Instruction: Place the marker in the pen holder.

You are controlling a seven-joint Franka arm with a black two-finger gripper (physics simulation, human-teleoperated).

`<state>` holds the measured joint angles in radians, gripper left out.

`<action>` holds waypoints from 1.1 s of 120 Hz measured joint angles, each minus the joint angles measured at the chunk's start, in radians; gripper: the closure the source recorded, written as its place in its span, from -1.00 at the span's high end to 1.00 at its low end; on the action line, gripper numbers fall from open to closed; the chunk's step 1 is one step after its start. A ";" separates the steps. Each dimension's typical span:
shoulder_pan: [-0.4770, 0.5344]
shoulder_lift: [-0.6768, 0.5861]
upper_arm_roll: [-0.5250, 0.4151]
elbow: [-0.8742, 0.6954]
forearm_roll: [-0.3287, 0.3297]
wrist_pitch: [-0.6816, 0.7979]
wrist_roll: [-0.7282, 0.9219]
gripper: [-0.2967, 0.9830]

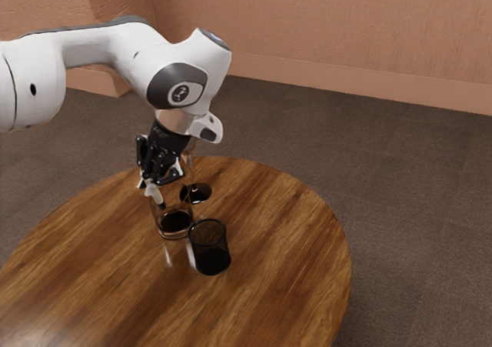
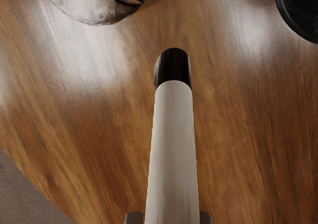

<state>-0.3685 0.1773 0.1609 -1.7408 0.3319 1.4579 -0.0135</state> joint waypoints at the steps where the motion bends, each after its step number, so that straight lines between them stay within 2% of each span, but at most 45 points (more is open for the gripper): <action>1: 0.000 0.003 -0.003 0.002 -0.001 0.000 0.001 -0.65; 59: -0.001 0.089 -0.115 0.056 -0.032 0.000 0.025 -0.65; 117: 0.004 0.167 -0.122 0.060 -0.052 0.032 0.033 -0.65; 132: 0.006 0.166 -0.121 0.059 -0.065 0.040 0.034 -0.25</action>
<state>-0.3620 0.3432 0.0397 -1.6818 0.2671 1.4979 0.0206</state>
